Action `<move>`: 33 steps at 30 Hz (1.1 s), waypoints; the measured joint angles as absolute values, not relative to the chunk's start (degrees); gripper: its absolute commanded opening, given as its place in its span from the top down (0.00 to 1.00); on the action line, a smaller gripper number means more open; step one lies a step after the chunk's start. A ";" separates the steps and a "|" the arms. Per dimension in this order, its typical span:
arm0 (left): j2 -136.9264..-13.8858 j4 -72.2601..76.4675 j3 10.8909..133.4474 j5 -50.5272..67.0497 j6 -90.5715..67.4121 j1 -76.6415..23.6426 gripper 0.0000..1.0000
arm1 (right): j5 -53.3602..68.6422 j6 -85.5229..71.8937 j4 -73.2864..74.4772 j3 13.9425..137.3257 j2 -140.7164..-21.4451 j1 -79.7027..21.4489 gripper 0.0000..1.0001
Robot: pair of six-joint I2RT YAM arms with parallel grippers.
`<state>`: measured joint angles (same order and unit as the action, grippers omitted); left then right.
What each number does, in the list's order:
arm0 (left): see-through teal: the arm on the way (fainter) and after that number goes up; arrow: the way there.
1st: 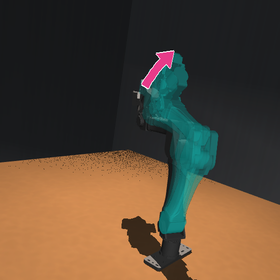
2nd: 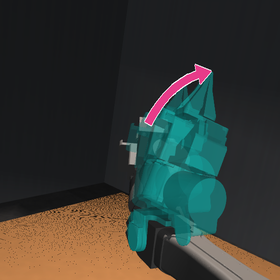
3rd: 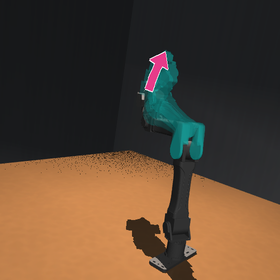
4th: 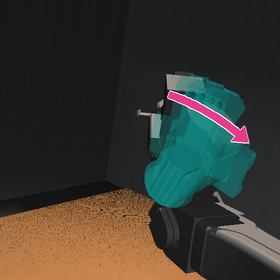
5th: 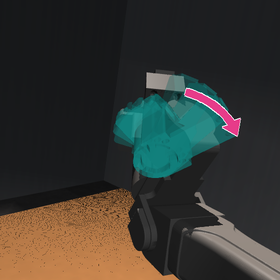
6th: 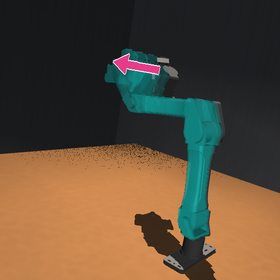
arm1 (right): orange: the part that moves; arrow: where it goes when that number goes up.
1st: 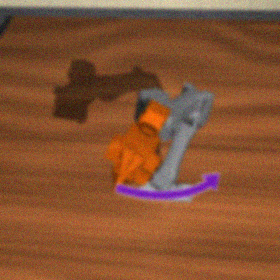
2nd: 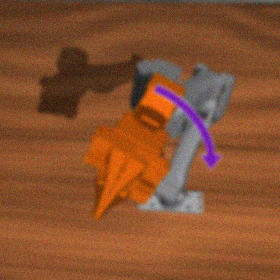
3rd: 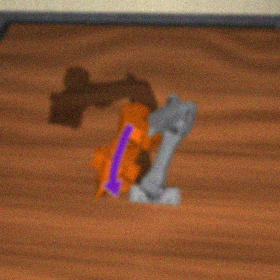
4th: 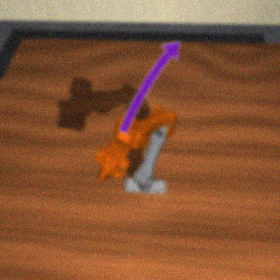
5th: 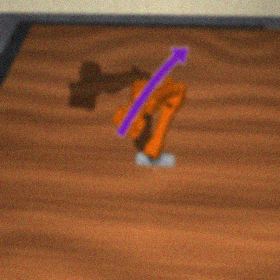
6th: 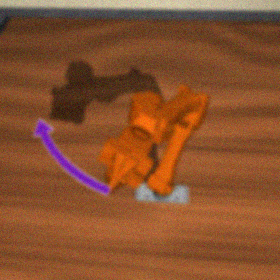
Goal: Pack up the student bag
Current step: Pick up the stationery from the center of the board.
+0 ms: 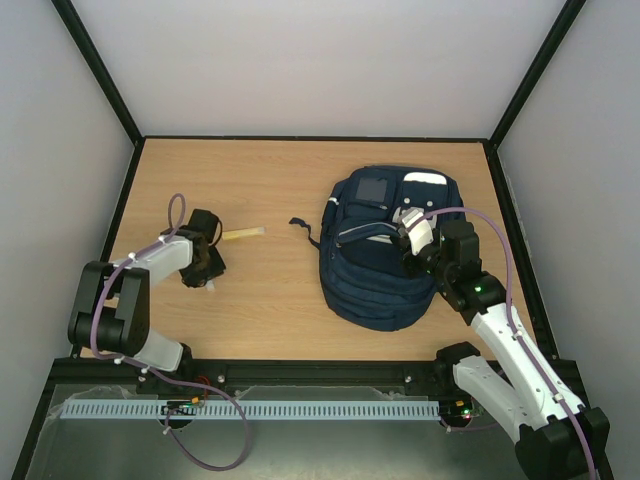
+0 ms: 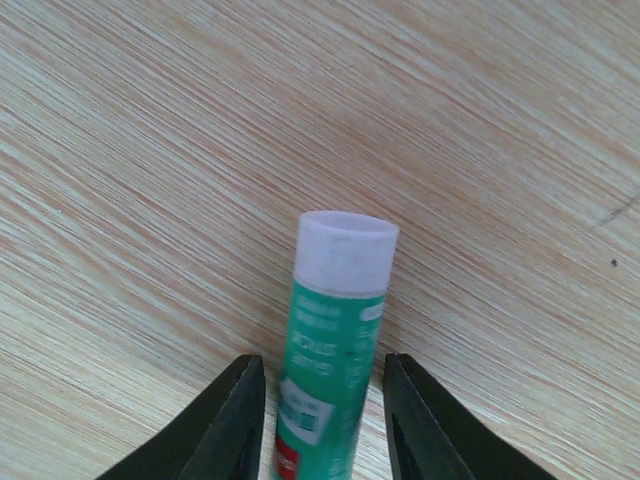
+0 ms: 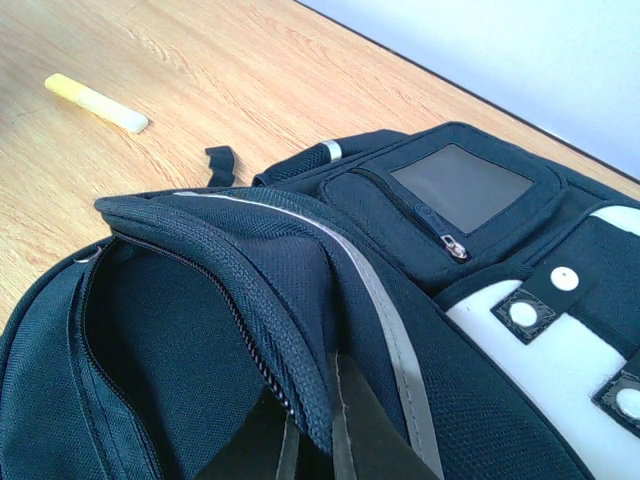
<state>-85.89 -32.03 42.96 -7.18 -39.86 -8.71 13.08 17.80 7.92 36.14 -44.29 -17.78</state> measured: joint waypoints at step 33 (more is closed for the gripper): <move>-103.74 -27.24 67.61 -1.78 -47.42 -22.83 0.19 | 13.45 17.87 8.12 36.14 -44.64 -17.78 0.99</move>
<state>-103.74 -27.24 67.61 -1.78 -47.42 -22.83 13.45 17.87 8.12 36.14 -44.64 -17.78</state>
